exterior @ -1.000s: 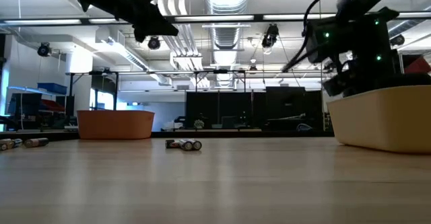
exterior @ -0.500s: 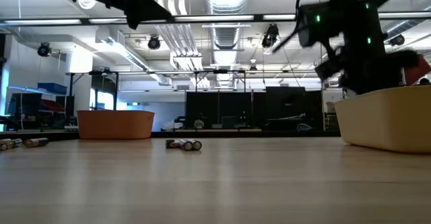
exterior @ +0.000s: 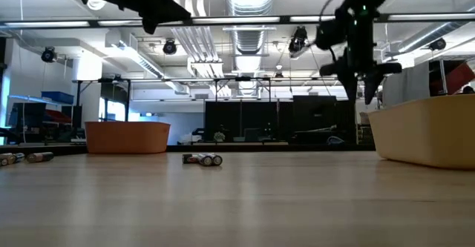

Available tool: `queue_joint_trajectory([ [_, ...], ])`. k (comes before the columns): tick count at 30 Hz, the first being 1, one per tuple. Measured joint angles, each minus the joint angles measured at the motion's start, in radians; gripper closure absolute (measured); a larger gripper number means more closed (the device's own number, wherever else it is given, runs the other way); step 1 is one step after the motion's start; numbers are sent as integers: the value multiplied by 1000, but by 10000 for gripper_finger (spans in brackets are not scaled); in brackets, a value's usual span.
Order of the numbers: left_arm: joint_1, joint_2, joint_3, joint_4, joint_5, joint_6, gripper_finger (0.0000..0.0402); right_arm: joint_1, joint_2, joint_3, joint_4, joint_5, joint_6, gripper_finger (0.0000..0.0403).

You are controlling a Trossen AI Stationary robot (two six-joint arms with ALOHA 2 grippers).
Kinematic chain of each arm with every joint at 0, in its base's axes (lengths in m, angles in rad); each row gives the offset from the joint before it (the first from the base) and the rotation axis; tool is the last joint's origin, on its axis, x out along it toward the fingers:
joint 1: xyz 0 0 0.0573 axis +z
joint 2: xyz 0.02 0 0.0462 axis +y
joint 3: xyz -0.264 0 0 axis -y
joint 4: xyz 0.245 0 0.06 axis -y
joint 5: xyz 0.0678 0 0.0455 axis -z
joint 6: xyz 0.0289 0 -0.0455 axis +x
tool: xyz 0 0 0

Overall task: Sort batteries
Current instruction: Put the black battery into the yellow bin

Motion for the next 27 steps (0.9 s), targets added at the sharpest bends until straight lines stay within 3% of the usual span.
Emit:
queue_joint_trajectory([
  [4,0,16,0,10,0,-1,386,-167,128,0,135,-14,69,245],
  [7,0,23,0,27,-7,2,380,-224,229,30,143,-7,39,248],
  [15,0,20,0,32,-17,-17,340,-241,421,142,109,92,-36,248],
  [21,0,20,0,32,-17,-27,331,-227,504,224,75,177,-63,260],
  [27,1,31,0,32,-27,-24,331,-237,590,399,-132,231,-200,280],
])
